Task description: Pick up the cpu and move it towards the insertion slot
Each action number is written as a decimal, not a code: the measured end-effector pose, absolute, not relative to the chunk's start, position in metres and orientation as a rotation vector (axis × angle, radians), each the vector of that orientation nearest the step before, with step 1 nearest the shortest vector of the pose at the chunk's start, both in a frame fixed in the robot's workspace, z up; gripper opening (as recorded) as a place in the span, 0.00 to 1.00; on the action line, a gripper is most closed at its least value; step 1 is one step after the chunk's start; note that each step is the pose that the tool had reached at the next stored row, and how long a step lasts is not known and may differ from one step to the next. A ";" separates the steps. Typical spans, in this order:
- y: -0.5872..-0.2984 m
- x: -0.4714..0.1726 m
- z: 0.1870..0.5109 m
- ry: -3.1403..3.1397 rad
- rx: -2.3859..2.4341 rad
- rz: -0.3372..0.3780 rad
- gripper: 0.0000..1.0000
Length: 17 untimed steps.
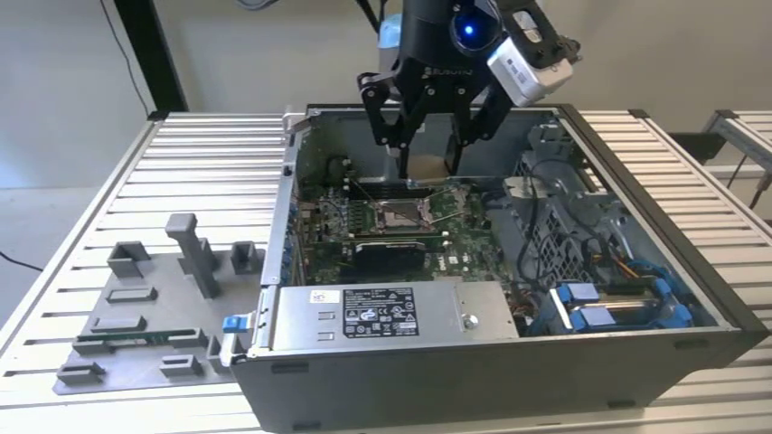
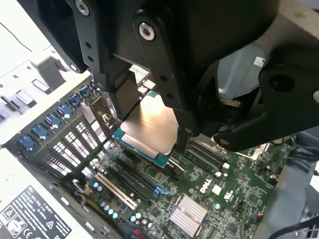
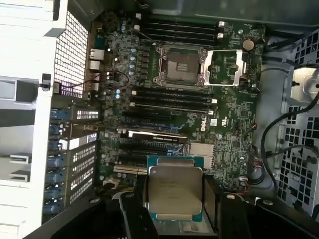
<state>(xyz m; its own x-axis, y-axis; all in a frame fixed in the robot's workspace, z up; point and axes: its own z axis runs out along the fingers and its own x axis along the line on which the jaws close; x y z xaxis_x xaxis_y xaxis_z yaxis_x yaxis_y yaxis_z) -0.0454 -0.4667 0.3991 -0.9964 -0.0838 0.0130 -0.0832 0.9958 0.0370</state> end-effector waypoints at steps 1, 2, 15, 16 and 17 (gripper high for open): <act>-0.467 -0.043 0.399 -3.124 0.131 -0.057 0.00; -0.467 -0.040 0.399 -3.124 0.131 -0.057 0.00; -0.467 -0.012 0.399 -3.124 0.131 -0.057 0.00; -0.467 -0.012 0.399 -3.124 0.131 -0.057 0.00; -0.467 -0.012 0.399 -3.124 0.130 -0.057 0.00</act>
